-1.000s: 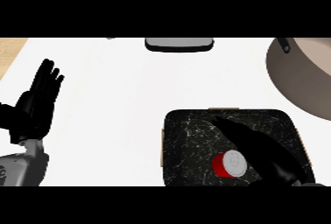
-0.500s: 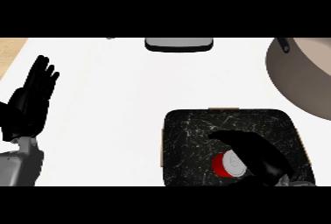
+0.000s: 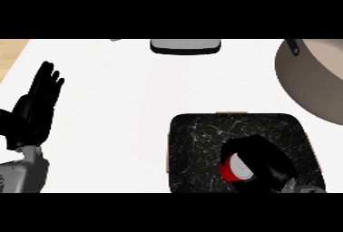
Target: Pick the can from the tray and place it in the pot
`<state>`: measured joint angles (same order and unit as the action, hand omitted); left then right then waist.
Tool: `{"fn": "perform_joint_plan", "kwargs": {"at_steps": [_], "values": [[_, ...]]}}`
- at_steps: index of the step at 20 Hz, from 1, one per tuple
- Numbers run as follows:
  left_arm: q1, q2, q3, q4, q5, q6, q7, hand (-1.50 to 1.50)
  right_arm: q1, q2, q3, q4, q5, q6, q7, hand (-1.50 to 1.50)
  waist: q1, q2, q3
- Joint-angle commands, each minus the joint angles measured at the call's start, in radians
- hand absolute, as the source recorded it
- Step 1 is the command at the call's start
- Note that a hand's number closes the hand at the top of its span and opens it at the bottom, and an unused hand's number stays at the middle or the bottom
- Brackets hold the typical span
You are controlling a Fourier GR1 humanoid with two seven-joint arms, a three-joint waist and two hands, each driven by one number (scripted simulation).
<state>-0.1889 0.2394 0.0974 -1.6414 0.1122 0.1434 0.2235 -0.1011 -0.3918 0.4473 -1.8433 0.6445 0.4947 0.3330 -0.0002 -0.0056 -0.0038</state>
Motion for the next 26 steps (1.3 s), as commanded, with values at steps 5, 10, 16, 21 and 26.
{"fn": "perform_joint_plan", "kwargs": {"at_steps": [5,10,16,21,26], "values": [[0.030,0.017,0.047,-0.014,0.021,-0.035,-0.010,0.00,0.099,-0.060,0.031,-0.038,0.078,-0.031,-0.179,1.50,0.000,0.004,0.004],[0.031,-0.013,0.015,0.010,-0.012,-0.003,-0.021,0.00,0.182,-0.402,0.059,-0.203,0.020,0.033,-0.637,1.50,-0.043,-0.009,0.010],[0.067,-0.004,0.053,-0.027,0.004,0.013,0.000,0.00,0.363,-0.578,-0.240,-0.190,-0.133,-0.159,-0.989,1.50,-0.079,-0.012,0.010],[0.056,0.002,0.060,-0.025,0.007,0.010,-0.005,0.00,0.390,-0.516,-0.532,-0.059,-0.451,-0.168,-1.118,1.50,-0.083,-0.005,0.008],[0.087,0.004,0.061,-0.031,0.000,0.002,-0.025,0.00,0.424,-0.541,-0.818,0.082,-0.708,-0.097,-1.219,1.50,-0.065,-0.006,0.004]]}}
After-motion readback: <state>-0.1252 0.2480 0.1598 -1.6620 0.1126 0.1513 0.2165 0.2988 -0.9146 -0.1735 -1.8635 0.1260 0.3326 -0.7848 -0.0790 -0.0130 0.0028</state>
